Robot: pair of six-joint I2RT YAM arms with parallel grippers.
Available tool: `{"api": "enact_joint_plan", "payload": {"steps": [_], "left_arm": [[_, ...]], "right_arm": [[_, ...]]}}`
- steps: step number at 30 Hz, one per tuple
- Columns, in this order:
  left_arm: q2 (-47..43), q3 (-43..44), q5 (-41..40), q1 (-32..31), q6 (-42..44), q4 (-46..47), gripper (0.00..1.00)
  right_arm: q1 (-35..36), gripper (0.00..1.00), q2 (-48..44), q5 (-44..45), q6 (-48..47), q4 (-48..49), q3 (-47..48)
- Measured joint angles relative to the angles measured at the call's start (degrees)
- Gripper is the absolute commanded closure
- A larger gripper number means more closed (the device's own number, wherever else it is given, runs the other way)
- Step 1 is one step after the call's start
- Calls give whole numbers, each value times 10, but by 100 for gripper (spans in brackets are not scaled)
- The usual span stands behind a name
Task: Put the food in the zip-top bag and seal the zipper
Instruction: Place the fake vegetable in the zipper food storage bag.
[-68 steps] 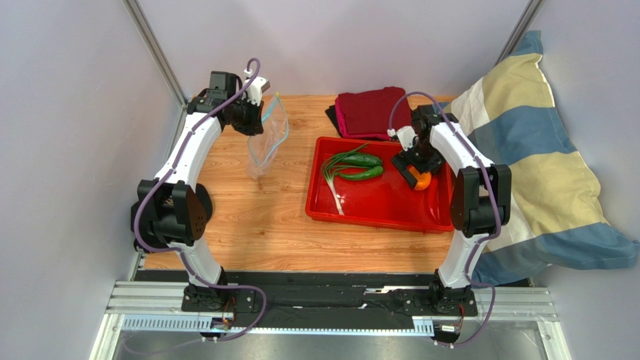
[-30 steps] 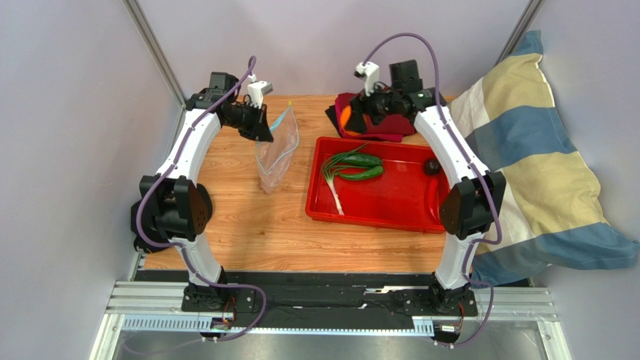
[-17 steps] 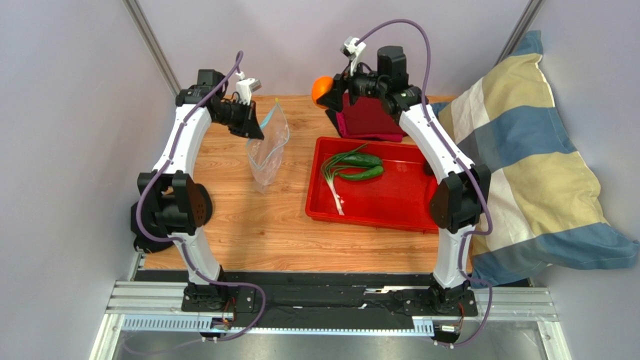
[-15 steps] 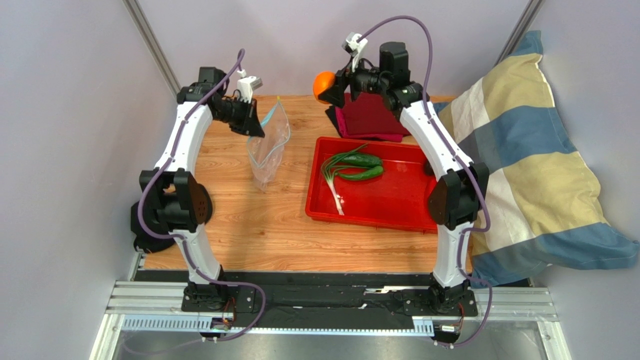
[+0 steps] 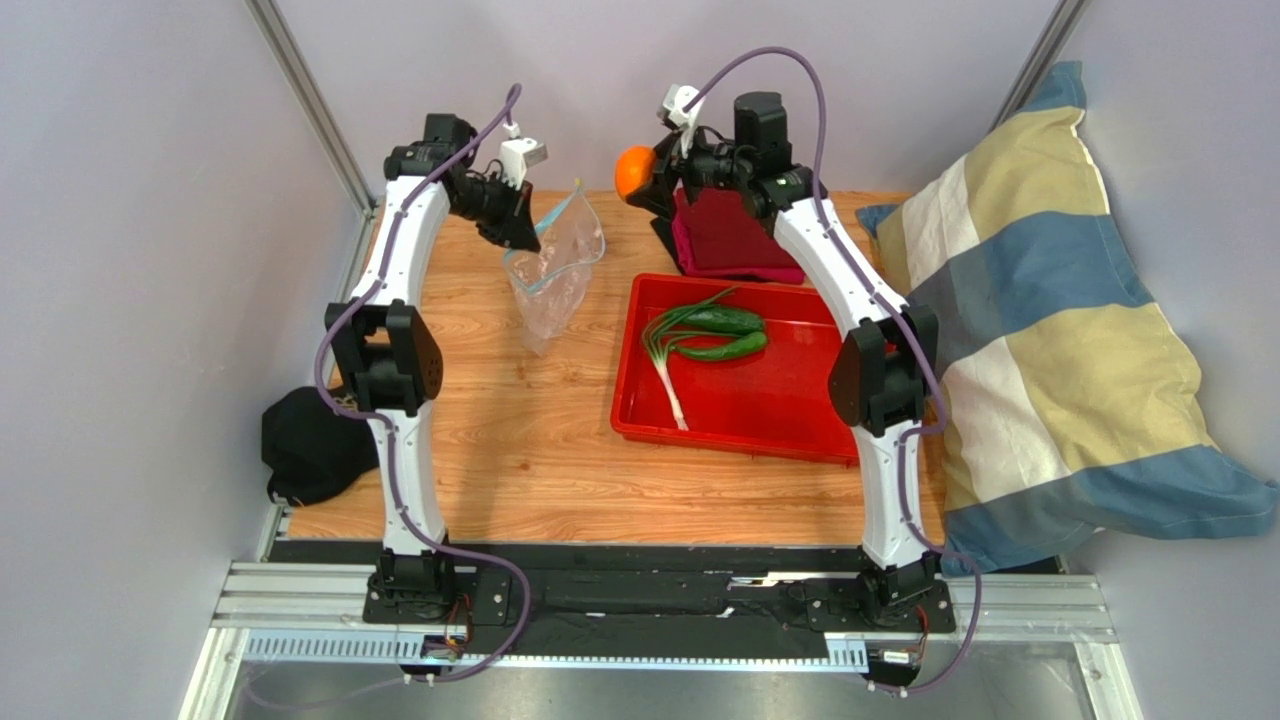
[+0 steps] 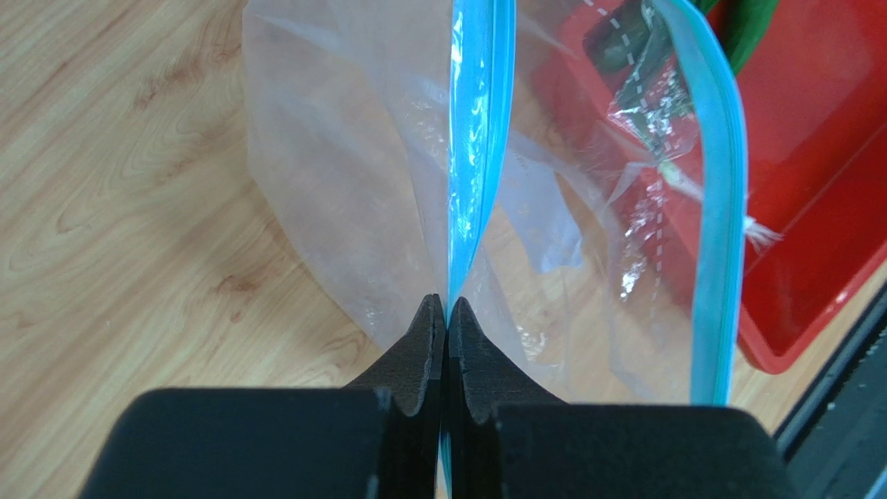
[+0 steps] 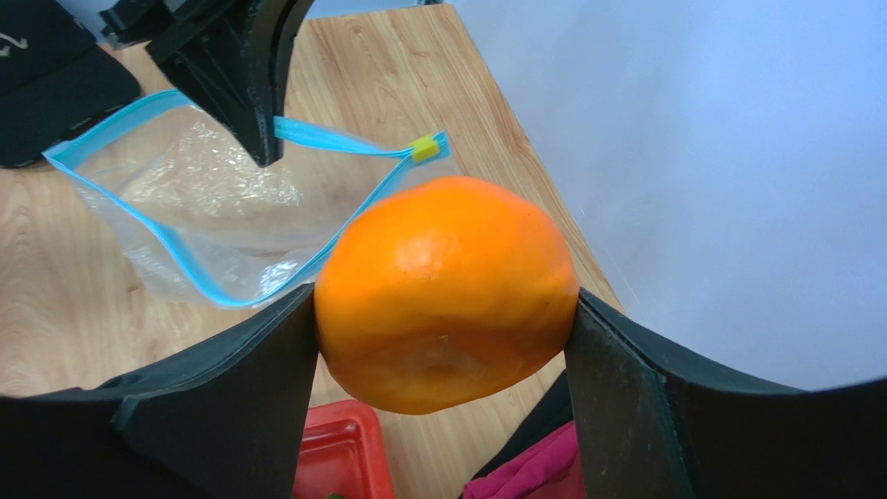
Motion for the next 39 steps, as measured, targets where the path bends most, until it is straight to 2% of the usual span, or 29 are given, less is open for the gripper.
{"api": "enact_joint_plan", "payload": {"steps": [7, 17, 29, 32, 35, 36, 39], "left_arm": [[19, 6, -17, -19, 25, 26, 100], [21, 4, -3, -20, 7, 65, 100], [21, -9, 4, -21, -19, 86, 100], [21, -12, 15, -20, -19, 87, 100], [21, -15, 38, -17, -18, 88, 100], [21, -15, 50, -15, -18, 88, 100], [21, -16, 75, -9, -14, 90, 100]], "right_arm": [[9, 69, 87, 10, 16, 43, 60], [38, 68, 86, -7, 56, 85, 5], [78, 68, 85, -17, 59, 90, 0], [84, 60, 85, -17, 60, 90, 0], [87, 39, 85, -16, 57, 89, 0], [87, 21, 85, -15, 56, 87, 1], [87, 2, 91, -13, 51, 70, 18]]}}
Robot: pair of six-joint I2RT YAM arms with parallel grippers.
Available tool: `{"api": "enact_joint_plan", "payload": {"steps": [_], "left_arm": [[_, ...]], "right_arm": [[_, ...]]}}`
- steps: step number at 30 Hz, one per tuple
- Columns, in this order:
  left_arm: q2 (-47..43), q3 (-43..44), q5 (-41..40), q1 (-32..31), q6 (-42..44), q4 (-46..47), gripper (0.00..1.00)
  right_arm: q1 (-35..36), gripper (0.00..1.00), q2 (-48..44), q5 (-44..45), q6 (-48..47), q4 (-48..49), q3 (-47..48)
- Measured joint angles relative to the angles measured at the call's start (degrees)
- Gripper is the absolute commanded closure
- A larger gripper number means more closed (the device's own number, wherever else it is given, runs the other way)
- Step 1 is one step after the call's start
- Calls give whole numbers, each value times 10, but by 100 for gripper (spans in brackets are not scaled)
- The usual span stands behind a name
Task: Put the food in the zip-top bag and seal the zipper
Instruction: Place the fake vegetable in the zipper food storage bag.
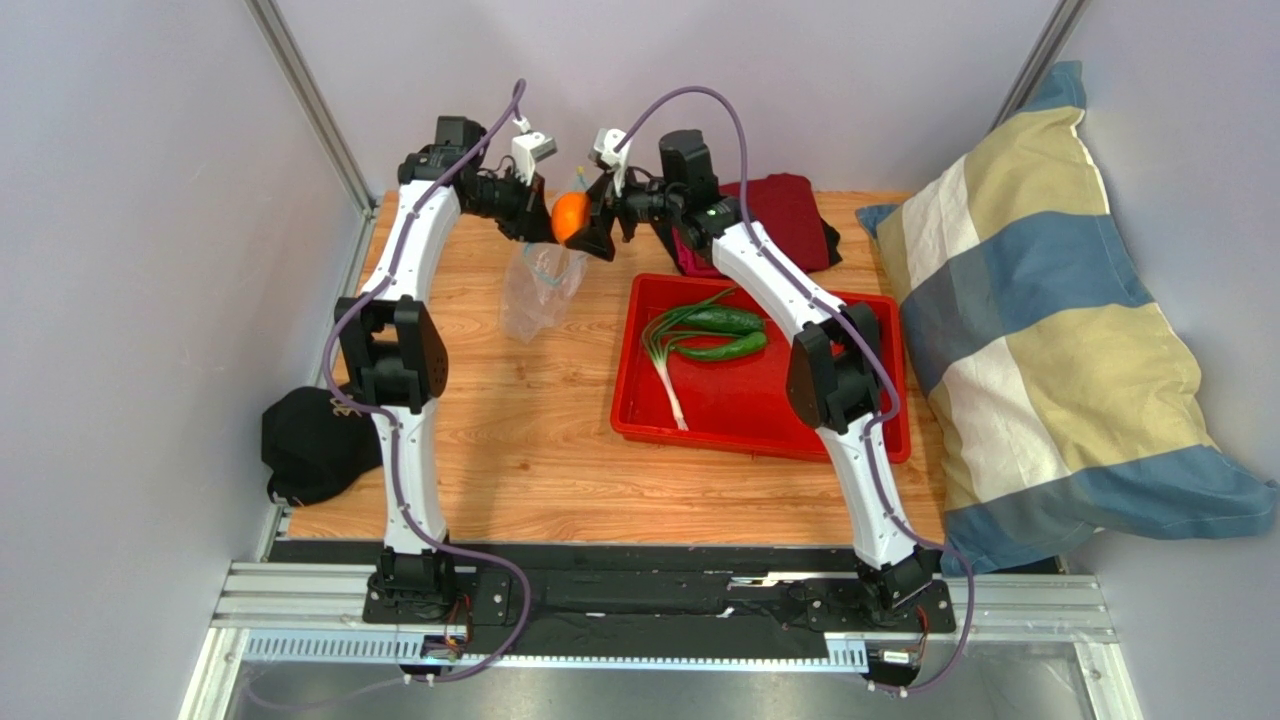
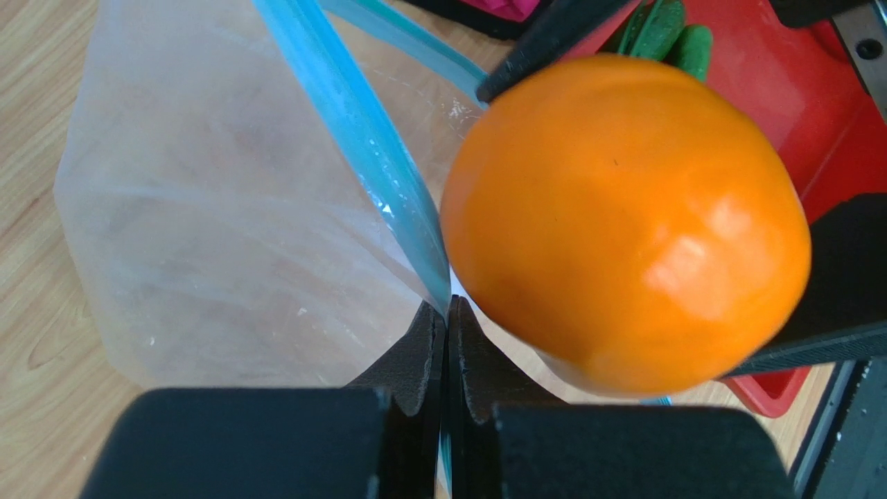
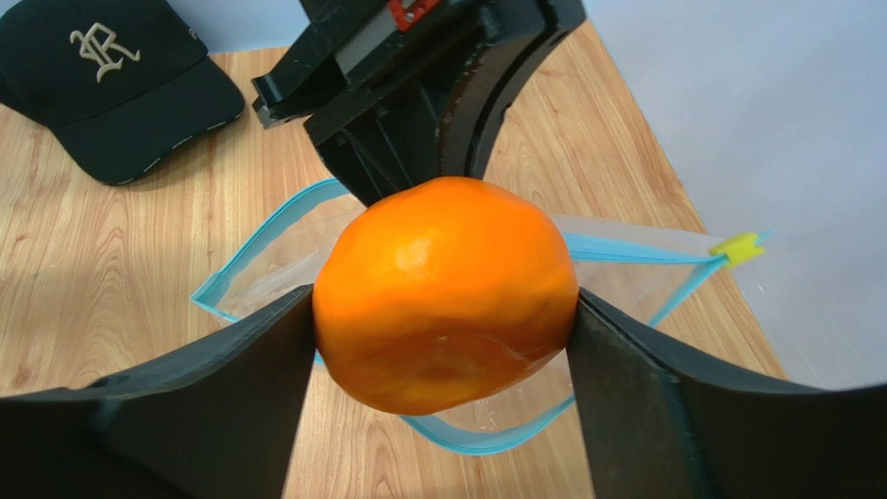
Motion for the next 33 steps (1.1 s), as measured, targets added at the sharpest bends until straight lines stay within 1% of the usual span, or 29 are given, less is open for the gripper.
{"api": "enact_joint_plan", "payload": {"steps": [2, 11, 13, 18, 21, 23, 24, 29, 31, 33], "left_arm": [[0, 0, 13, 3, 6, 1, 100], [0, -17, 60, 11, 13, 15, 100], [0, -20, 69, 12, 12, 19, 100], [0, -40, 89, 20, 7, 43, 100], [0, -47, 92, 23, -1, 48, 100], [0, -47, 92, 23, -5, 53, 100], [0, -47, 92, 23, -6, 56, 100], [0, -43, 85, 23, -1, 38, 100], [-1, -43, 80, 23, 12, 20, 100], [-7, -51, 72, 23, 26, 11, 100]], "right_arm": [[0, 0, 7, 4, -4, -8, 17], [-2, 0, 8, 25, -15, -29, 22], [-5, 2, 8, 35, -8, -30, 22], [-27, 12, 8, 48, 36, -33, 22], [-48, 15, 8, 50, 51, -50, 22], [-62, 22, 8, 53, 62, -68, 22], [-68, 24, 8, 54, 68, -73, 22], [-80, 16, 11, 54, 80, -123, 35], [-88, 14, 10, 50, 44, -163, 44], [-92, 14, -2, 47, -8, -209, 33]]}}
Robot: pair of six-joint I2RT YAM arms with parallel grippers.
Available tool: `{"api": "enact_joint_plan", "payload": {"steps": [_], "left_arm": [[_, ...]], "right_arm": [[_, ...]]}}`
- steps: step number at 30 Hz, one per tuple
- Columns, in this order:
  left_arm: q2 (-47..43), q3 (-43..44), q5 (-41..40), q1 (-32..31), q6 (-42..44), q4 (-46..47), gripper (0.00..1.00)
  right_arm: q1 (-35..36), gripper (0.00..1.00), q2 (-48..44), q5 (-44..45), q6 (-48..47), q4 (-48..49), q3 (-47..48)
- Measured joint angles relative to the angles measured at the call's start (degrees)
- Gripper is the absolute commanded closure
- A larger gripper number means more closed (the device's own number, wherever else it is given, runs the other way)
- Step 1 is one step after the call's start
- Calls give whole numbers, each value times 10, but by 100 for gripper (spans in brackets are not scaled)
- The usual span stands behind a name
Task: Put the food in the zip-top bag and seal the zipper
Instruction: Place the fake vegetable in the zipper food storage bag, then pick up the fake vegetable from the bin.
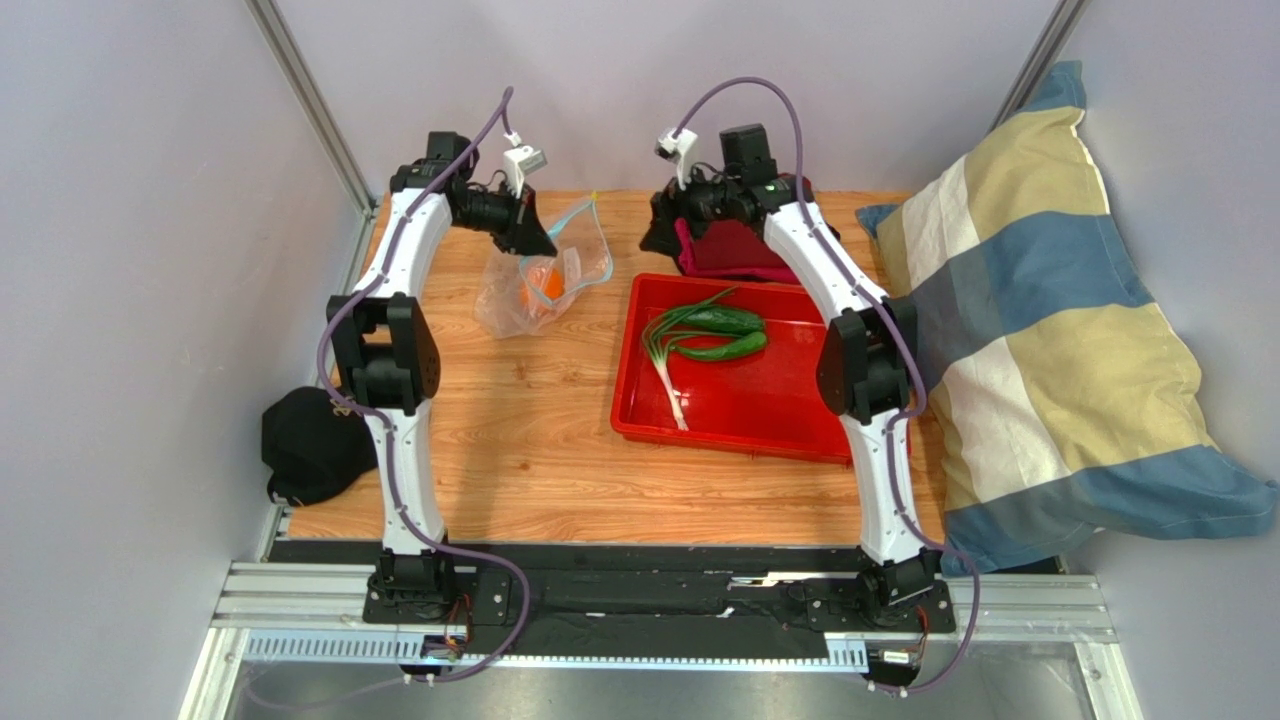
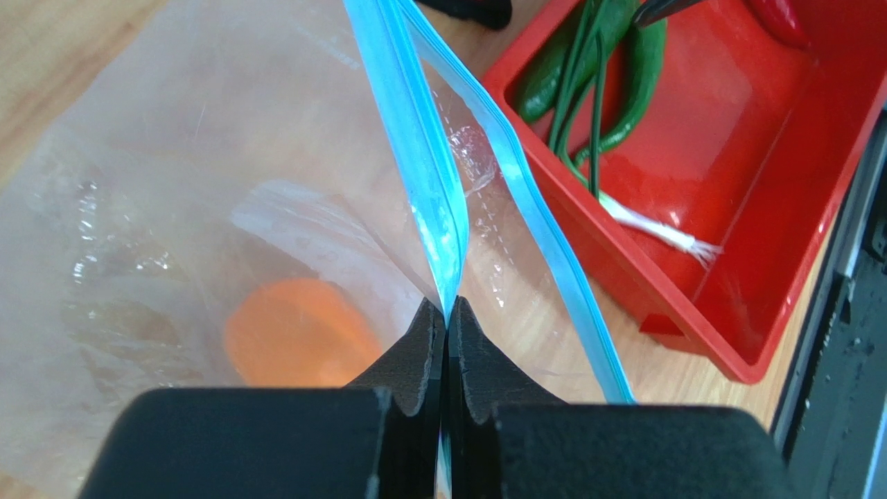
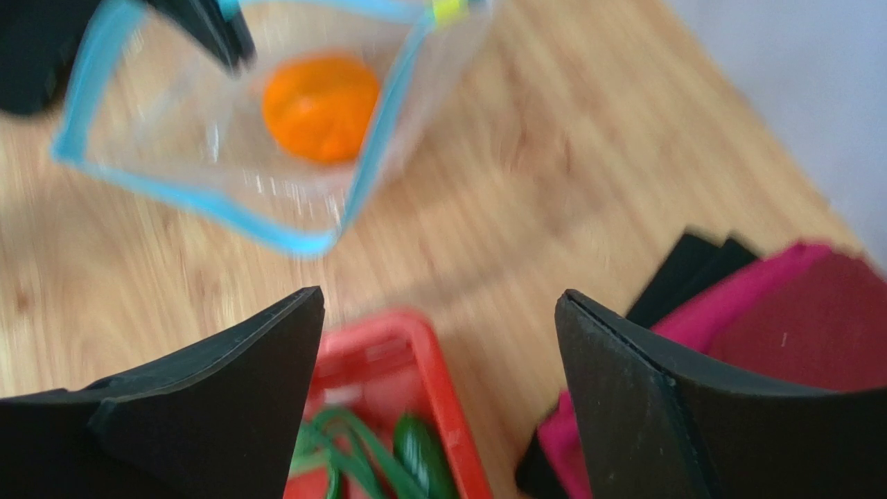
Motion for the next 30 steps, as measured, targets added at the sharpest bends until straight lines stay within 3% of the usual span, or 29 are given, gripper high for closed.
{"api": "enact_joint_plan", "payload": {"steps": [6, 13, 19, 23, 30], "left_arm": [[-32, -48, -12, 0, 30, -23, 100], [-34, -48, -11, 0, 34, -23, 100], [-34, -50, -11, 0, 39, -23, 100], [-34, -54, -11, 0, 40, -23, 100], [-34, -54, -12, 0, 41, -23, 100]], "right_arm": [[-32, 16, -80, 16, -125, -152, -111], [-42, 15, -93, 79, -225, -241, -126], [-32, 14, -94, 101, -330, -256, -141], [-16, 14, -106, 98, -417, -247, -206], [42, 15, -103, 108, -524, -212, -236]]}}
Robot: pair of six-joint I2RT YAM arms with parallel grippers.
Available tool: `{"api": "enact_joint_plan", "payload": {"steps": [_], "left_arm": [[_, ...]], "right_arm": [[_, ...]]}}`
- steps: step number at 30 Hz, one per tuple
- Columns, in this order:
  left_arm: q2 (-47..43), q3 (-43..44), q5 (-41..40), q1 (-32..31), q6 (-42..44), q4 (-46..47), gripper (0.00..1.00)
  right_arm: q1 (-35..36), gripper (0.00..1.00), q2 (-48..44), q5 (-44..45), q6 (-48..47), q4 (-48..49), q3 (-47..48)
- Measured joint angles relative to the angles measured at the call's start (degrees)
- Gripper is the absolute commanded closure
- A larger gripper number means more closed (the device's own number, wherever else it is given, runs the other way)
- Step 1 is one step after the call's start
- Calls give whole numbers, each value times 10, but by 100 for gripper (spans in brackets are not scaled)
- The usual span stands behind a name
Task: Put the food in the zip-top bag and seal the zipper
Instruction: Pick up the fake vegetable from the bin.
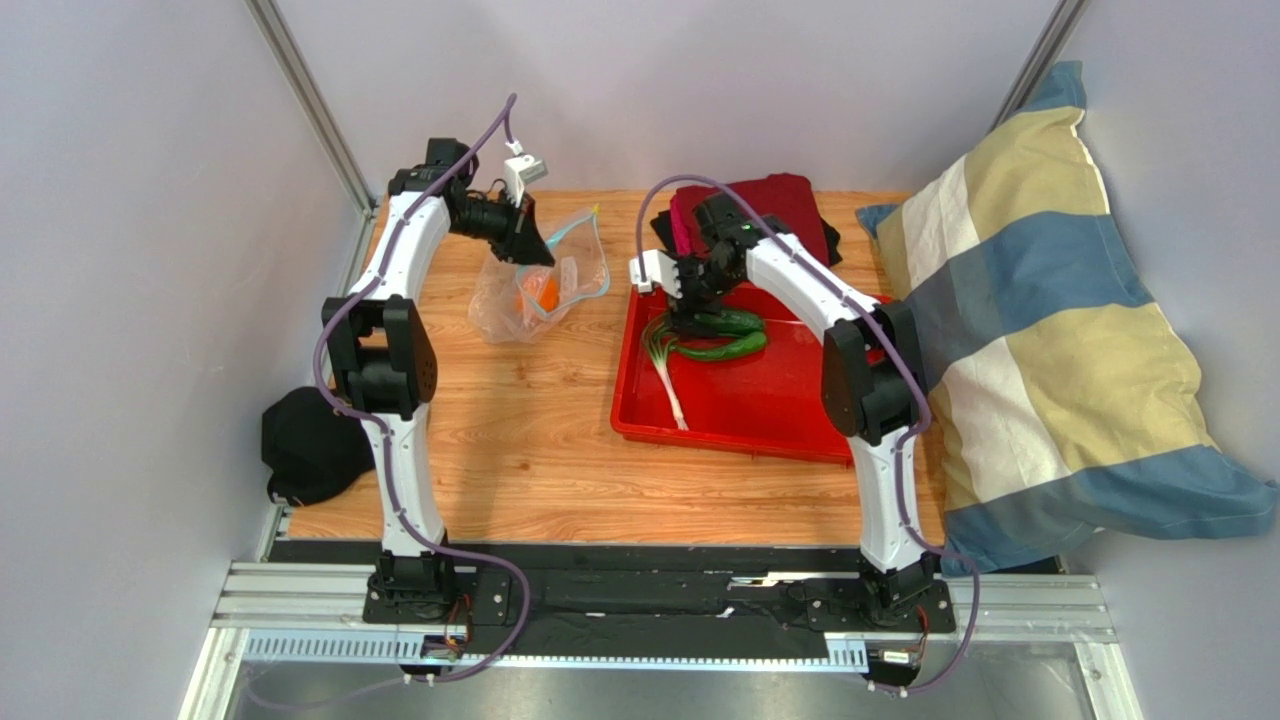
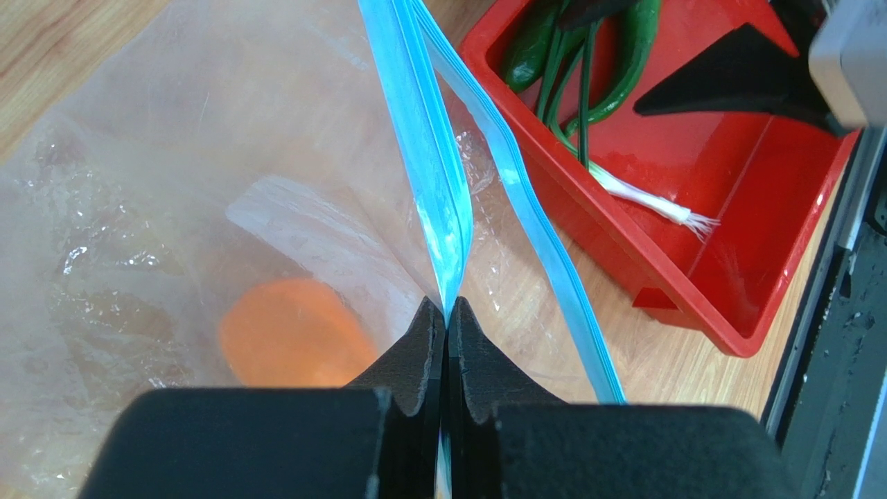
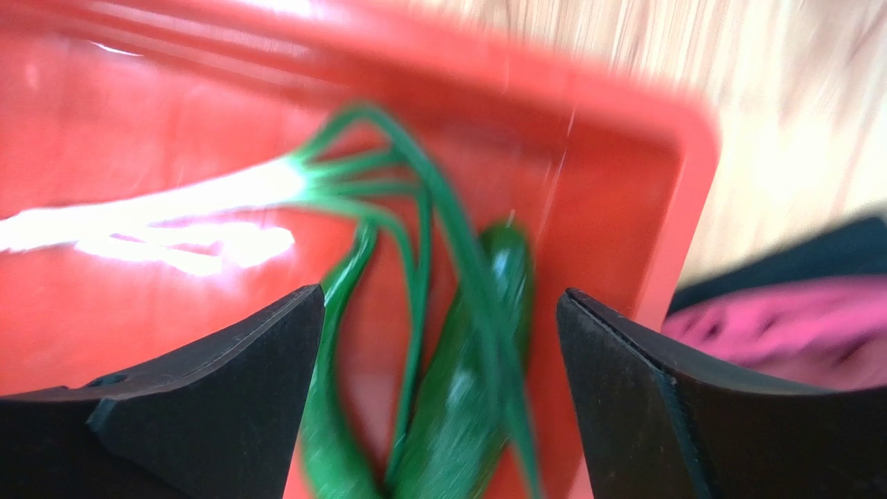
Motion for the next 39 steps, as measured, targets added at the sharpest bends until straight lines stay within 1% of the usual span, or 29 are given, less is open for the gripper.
{"api": "enact_joint_plan", "payload": {"steps": [1, 2, 4, 5, 8, 10, 11, 13, 14, 16, 17, 18, 19, 24, 29, 34, 39], "left_arm": [[0, 0, 0, 0, 1, 0, 100], [0, 0, -2, 0, 2, 0, 100], [0, 0, -4, 0, 3, -1, 100], [0, 0, -5, 0, 5, -2, 100], [0, 0, -7, 0, 10, -5, 100], [0, 0, -9, 0, 12, -7, 100], [0, 0, -9, 0, 12, -7, 100], [0, 0, -10, 0, 13, -9, 100], [0, 0, -10, 0, 14, -9, 100], [0, 0, -10, 0, 15, -9, 100], [0, 0, -10, 0, 16, -9, 100], [0, 0, -10, 0, 17, -9, 100], [0, 0, -10, 0, 17, -9, 100], [0, 0, -11, 0, 18, -9, 100], [0, 1, -12, 0, 16, -10, 100], [0, 5, -19, 0, 1, -8, 100], [0, 8, -23, 0, -6, -2, 100]], "right_arm": [[9, 17, 4, 3, -12, 6, 5], [15, 23, 8, 4, -20, 12, 9], [25, 28, 19, 8, -38, 24, 16], [28, 35, 26, 9, -47, 28, 18], [29, 44, 41, 14, -69, 24, 18], [29, 47, 51, 18, -81, 19, 18], [29, 53, 54, 19, -85, 16, 18], [29, 60, 56, 24, -92, 11, 16], [29, 68, 56, 25, -96, 10, 14], [29, 76, 56, 29, -99, 9, 11], [29, 92, 56, 32, -100, 7, 10], [29, 99, 56, 34, -99, 5, 10], [29, 100, 56, 36, -98, 4, 10], [26, 100, 55, 47, -72, -4, 21], [11, 100, 47, 46, 7, 9, 65], [-19, 100, 1, 51, 113, 77, 82], [-38, 100, -50, 70, 163, 123, 77]]}}
